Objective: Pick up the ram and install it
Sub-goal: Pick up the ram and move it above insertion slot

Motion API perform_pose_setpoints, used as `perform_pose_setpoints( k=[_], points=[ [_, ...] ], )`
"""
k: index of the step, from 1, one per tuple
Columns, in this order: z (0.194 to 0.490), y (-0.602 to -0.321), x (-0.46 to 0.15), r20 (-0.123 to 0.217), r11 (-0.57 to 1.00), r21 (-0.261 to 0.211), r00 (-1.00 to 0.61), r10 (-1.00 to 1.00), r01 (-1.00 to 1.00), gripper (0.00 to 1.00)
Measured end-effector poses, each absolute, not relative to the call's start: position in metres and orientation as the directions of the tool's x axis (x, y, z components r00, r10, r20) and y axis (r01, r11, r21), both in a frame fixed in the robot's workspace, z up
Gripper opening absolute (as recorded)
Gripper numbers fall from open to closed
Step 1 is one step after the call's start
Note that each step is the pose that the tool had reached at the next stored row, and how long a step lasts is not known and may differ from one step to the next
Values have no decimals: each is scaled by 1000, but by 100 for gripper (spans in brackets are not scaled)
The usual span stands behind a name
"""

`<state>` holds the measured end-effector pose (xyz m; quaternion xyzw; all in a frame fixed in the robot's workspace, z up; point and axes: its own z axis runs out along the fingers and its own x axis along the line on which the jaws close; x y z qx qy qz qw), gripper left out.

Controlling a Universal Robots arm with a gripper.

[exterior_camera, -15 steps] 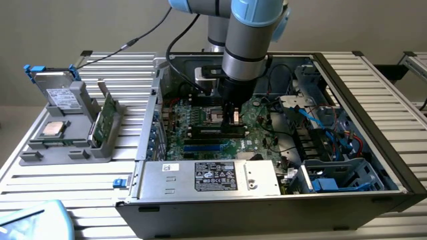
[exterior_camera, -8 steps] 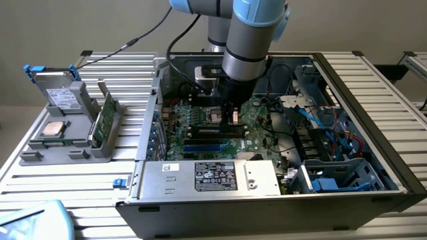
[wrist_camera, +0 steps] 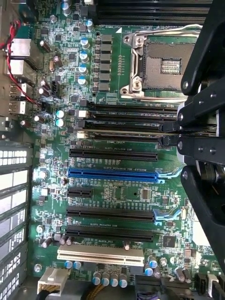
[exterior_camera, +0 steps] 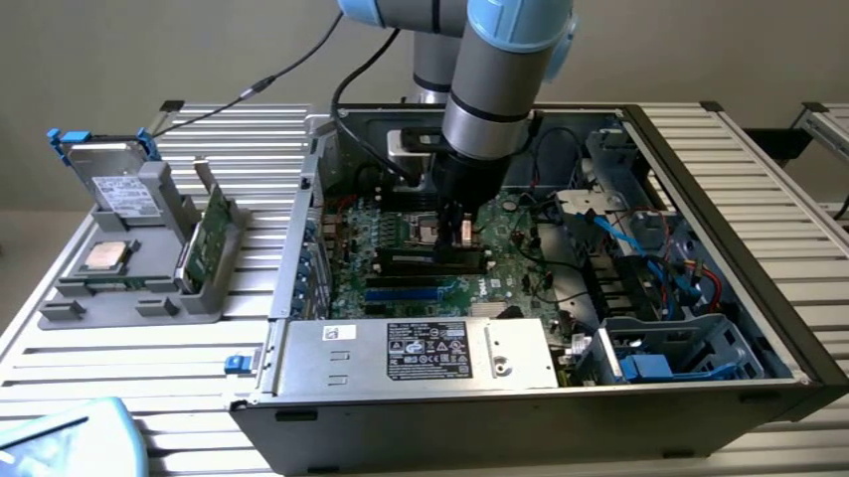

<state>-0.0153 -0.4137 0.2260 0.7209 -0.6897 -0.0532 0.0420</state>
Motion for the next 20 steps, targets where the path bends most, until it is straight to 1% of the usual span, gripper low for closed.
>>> perform_pose_setpoints(
  k=[5,14,20],
  points=[
    [241,-411,-15,-15,-45,134,43,-999,-990,13],
    [243,-410,-15,2,-44,118,45,-999,-992,13],
    [243,-409,-15,4,-48,104,48,-999,-993,13]
  ],
)
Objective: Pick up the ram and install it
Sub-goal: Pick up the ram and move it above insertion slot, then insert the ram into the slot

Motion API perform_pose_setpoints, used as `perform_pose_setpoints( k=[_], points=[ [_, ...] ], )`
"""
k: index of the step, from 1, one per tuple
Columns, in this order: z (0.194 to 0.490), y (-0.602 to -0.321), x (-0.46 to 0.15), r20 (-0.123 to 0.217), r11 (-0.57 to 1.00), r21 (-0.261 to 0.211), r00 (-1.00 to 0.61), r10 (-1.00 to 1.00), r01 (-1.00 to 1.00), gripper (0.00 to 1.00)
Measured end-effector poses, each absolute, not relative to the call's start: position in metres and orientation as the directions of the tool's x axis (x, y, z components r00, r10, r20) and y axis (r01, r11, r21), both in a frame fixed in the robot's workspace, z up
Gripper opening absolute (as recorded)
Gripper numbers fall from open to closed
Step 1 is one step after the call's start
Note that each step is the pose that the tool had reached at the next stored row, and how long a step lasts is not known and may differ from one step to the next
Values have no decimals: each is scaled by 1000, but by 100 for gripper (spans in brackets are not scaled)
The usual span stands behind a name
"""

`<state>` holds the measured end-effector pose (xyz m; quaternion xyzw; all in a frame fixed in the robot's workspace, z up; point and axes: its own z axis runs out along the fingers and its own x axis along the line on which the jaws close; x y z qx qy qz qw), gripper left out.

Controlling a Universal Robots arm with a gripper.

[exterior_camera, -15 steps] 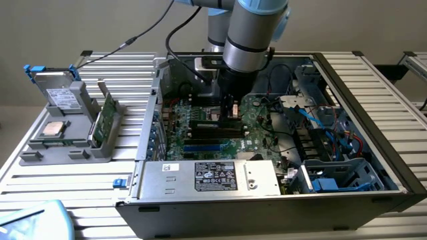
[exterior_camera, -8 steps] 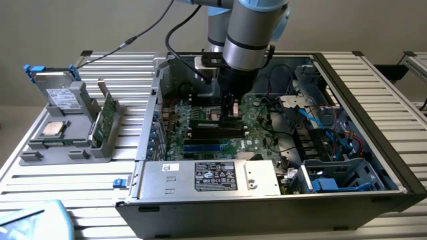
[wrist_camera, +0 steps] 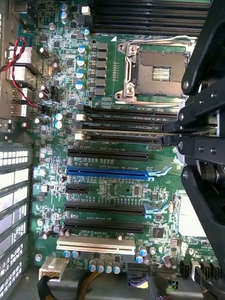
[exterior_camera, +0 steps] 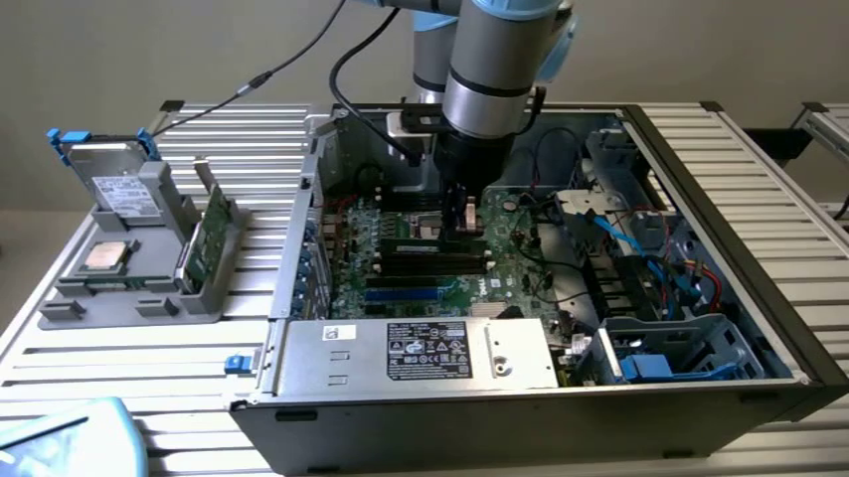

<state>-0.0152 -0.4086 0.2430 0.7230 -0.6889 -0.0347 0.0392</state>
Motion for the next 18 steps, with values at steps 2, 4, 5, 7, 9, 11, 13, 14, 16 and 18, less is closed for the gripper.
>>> perform_pose_setpoints(
  k=[2,4,5,7,9,11,13,14,16,18],
  points=[
    [243,-409,-15,4,-48,104,48,-999,-993,13],
    [243,-409,-15,4,-48,104,48,-999,-993,13],
    [243,-409,-15,4,-48,104,48,-999,-993,13],
    [243,-409,-15,4,-48,104,48,-999,-993,13],
    [243,-409,-13,4,-49,104,50,-999,-993,13],
    [243,-409,-10,4,-53,104,53,-999,-993,13],
    [243,-409,-10,4,-53,102,54,-999,-993,13],
    [243,-409,-10,4,-54,102,54,-999,-993,13],
    [242,-409,-11,5,-54,102,54,-999,-993,13],
    [241,-409,-12,6,-54,102,55,-998,-993,13]
  ],
)
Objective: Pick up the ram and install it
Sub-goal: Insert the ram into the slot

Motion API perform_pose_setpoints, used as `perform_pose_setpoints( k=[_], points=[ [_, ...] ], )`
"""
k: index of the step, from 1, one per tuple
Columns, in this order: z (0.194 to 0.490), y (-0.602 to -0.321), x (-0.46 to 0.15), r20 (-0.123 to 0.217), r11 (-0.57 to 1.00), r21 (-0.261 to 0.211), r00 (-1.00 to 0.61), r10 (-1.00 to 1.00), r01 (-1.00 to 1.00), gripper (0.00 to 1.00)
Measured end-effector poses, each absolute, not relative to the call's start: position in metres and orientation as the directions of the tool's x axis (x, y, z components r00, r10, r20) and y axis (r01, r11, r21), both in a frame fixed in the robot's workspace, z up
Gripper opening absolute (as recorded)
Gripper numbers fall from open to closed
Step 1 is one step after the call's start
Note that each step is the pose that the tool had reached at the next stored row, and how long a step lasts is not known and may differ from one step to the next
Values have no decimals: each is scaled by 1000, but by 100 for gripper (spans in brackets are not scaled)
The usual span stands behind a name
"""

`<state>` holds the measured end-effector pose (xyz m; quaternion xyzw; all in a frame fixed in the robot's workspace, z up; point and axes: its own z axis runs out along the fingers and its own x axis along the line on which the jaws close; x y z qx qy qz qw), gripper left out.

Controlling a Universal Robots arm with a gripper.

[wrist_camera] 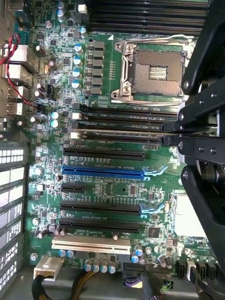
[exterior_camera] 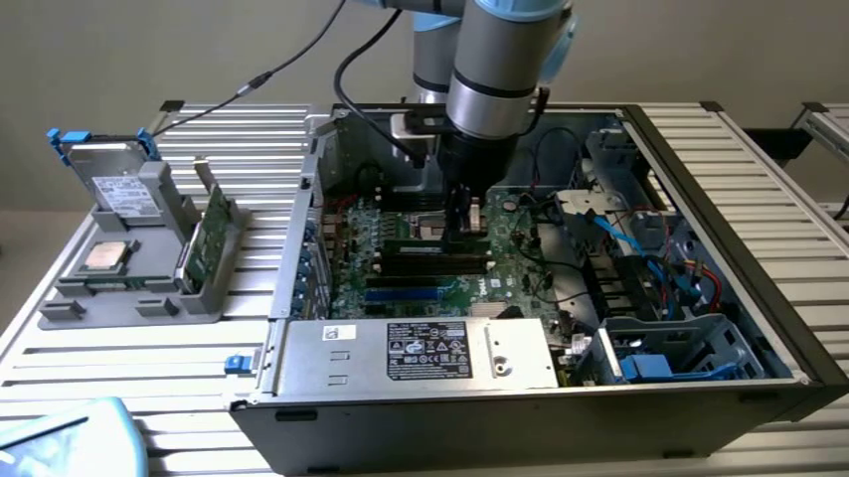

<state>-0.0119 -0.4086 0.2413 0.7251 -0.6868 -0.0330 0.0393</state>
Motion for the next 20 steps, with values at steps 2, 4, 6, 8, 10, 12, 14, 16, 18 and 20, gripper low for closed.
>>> perform_pose_setpoints(
  k=[2,4,6,8,10,12,14,16,18,20],
  points=[
    [240,-409,-13,8,-54,102,55,-998,-993,13],
    [238,-409,-13,9,-54,102,56,-998,-993,13],
    [237,-409,-13,11,-54,102,56,-998,-993,13],
    [236,-409,-13,12,-55,102,56,-998,-993,13],
    [235,-409,-13,12,-55,102,56,-998,-993,13],
    [235,-409,-13,13,-55,102,56,-998,-993,13],
    [234,-409,-13,14,-55,102,56,-998,-993,13],
    [234,-409,-13,15,-54,102,56,-998,-993,13],
    [233,-409,-13,15,-54,102,56,-998,-993,13],
    [232,-410,-13,15,-54,102,56,-998,-993,13]
  ],
)
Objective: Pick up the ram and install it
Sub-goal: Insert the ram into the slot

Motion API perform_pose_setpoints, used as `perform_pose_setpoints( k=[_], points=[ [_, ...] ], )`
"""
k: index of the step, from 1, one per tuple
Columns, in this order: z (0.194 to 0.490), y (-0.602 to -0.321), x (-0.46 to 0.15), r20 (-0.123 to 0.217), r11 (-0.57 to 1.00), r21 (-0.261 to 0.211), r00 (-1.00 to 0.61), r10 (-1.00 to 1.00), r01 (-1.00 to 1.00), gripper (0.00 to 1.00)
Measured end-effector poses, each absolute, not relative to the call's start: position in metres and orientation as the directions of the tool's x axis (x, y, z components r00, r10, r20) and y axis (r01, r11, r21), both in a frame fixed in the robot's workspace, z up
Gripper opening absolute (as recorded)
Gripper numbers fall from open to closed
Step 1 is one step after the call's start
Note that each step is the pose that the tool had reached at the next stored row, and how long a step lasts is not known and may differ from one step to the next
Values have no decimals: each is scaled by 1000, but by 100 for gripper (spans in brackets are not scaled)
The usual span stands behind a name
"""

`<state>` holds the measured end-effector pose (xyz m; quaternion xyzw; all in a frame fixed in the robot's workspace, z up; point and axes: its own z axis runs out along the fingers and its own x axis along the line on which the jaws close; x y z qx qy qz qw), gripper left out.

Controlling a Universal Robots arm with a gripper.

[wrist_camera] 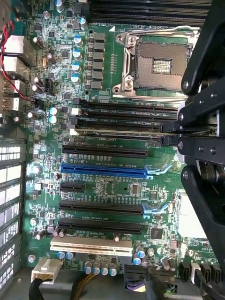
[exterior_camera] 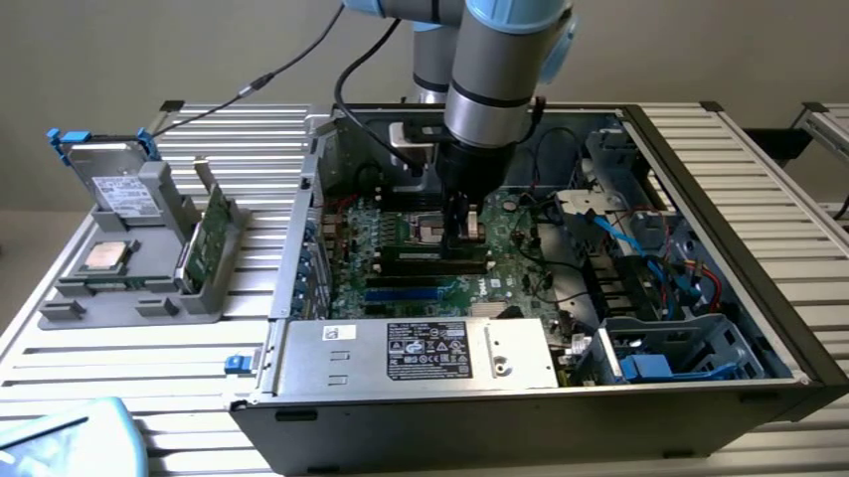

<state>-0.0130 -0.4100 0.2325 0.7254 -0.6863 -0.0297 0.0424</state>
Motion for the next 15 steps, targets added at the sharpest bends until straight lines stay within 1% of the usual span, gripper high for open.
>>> perform_pose_setpoints(
  k=[15],
  points=[
    [230,-412,-13,16,-54,100,56,-998,-994,13]
  ],
)
